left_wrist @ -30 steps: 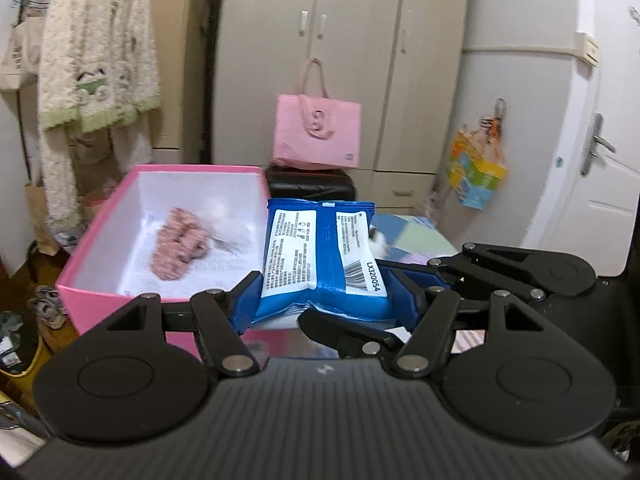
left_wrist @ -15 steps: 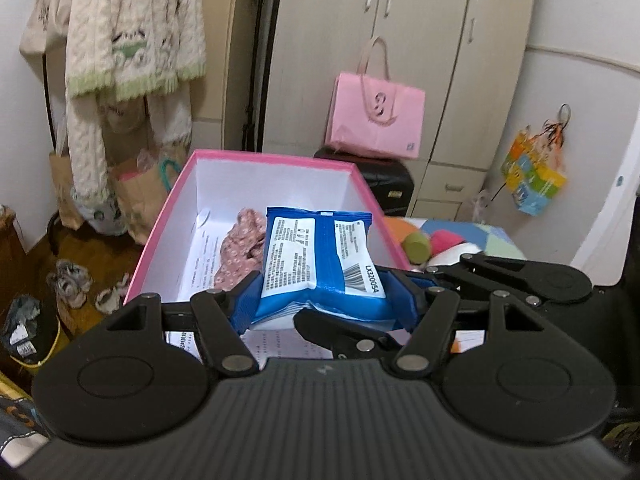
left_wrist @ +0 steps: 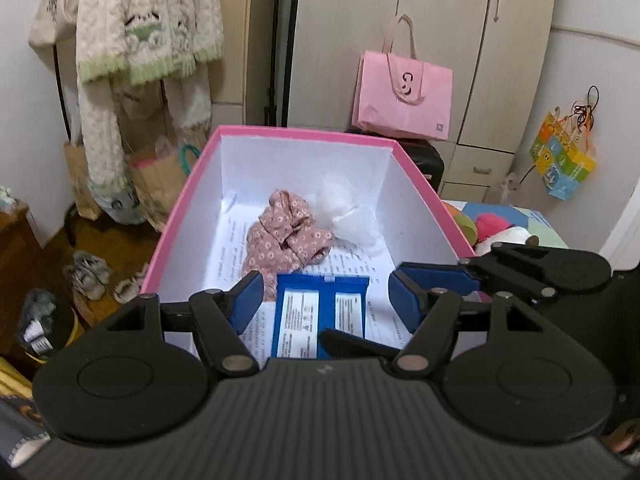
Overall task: Organize soft objects
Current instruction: 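Open the left gripper to drop the wet-wipe pack into the box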
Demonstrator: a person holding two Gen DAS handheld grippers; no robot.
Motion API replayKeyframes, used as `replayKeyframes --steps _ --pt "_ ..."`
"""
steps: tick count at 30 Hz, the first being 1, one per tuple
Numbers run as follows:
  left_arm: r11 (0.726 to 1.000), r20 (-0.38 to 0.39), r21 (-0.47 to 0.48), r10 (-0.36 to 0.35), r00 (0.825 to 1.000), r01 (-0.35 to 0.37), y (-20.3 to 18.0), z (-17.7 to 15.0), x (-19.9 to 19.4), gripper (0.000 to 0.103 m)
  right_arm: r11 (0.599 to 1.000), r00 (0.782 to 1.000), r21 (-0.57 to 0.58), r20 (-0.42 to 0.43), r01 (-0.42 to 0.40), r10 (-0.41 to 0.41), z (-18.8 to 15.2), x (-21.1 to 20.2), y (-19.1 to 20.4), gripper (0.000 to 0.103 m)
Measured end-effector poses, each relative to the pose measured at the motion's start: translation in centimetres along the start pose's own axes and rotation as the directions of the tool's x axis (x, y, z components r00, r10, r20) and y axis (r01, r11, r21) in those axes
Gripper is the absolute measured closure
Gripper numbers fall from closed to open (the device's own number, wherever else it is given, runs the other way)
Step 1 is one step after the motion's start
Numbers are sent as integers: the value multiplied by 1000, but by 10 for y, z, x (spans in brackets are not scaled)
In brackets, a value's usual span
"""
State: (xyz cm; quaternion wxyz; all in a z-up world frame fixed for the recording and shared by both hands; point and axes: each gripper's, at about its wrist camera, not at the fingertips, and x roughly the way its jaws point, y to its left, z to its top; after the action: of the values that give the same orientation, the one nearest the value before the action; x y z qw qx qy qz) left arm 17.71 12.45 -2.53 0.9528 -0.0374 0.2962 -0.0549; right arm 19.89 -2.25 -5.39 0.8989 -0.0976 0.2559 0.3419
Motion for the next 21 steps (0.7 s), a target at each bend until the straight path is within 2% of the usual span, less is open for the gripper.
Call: replayKeyframes --steps 3,16,21 --pt "1000 9 9 -7 1000 7 0 3 -8 34 1000 1000 3 -16 18 -18 1 -5 -1 33" --pt "998 58 22 -65 996 64 -12 8 -50 29 997 997 -28 29 71 -71 9 -45 1 32" --pt "997 70 60 -60 996 55 -19 7 -65 29 995 996 -37 37 88 -86 10 -61 4 32"
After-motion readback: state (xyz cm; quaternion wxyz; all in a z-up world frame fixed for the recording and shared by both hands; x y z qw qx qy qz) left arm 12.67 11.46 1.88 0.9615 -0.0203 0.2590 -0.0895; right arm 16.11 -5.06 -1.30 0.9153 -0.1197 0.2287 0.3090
